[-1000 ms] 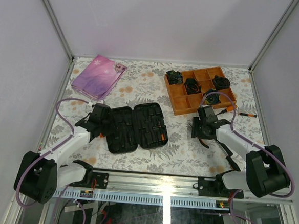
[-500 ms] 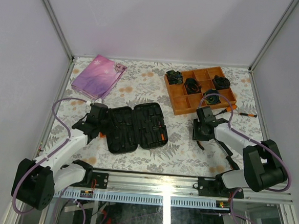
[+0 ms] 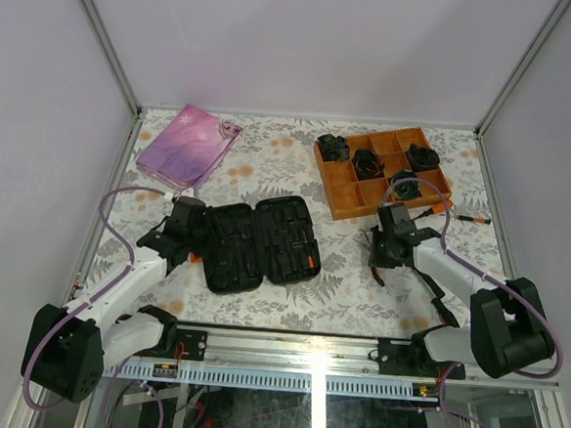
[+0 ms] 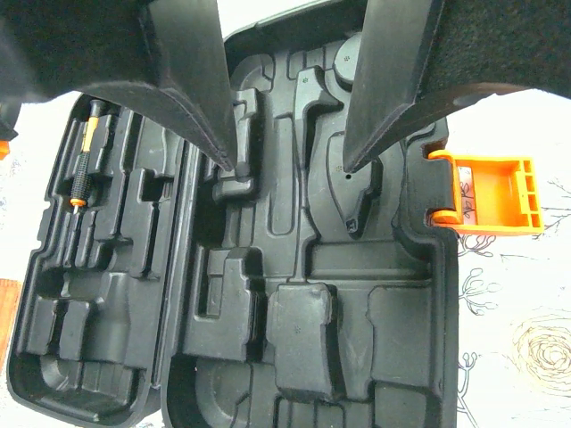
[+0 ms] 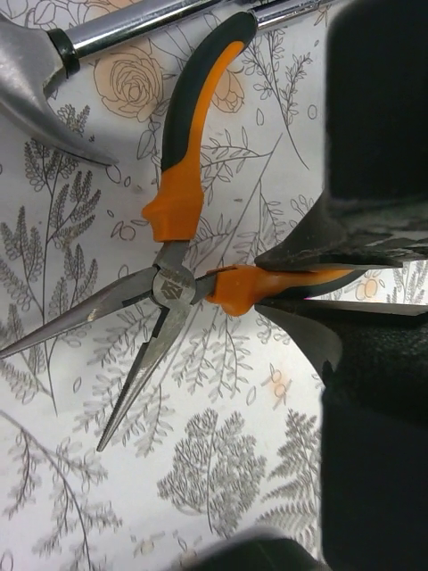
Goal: Sort the tools into containers
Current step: Pick up the pliers at the center of the board.
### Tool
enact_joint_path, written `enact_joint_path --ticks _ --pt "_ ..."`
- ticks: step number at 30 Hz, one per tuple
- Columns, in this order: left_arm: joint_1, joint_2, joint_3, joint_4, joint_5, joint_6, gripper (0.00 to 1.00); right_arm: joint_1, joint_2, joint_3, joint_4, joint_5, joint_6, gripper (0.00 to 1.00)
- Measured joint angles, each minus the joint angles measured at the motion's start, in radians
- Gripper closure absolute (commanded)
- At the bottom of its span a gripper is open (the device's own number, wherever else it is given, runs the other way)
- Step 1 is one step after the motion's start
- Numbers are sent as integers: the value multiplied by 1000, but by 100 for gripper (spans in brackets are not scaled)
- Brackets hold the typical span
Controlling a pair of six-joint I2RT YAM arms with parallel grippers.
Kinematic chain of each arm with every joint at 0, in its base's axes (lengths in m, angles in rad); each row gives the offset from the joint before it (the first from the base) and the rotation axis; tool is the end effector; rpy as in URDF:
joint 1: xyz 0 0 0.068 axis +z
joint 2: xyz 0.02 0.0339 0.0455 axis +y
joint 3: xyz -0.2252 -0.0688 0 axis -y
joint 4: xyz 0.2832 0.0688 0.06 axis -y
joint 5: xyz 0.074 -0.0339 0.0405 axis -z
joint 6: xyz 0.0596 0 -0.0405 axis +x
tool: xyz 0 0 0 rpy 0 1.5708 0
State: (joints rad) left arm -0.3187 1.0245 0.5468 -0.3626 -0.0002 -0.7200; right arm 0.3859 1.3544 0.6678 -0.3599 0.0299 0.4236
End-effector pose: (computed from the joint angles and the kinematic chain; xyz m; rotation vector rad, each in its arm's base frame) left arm 0.2576 -0.0850 0.1295 -0.4918 2.4174 -0.4680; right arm 0.2745 0.1096 0.0847 0.0603 2.6371 0.2425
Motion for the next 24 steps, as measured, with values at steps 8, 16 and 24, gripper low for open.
enact_joint_path --ticks 8,16,24 --pt "0 1 -2 1 1 0 50 0 -161 -12 -10 -59 14 100" --pt "0 28 -24 5 22 0 50 0 -311 -38 20 -163 77 100" --pt "-56 29 -60 32 39 -18 51 6 -397 -74 95 -252 175 100"
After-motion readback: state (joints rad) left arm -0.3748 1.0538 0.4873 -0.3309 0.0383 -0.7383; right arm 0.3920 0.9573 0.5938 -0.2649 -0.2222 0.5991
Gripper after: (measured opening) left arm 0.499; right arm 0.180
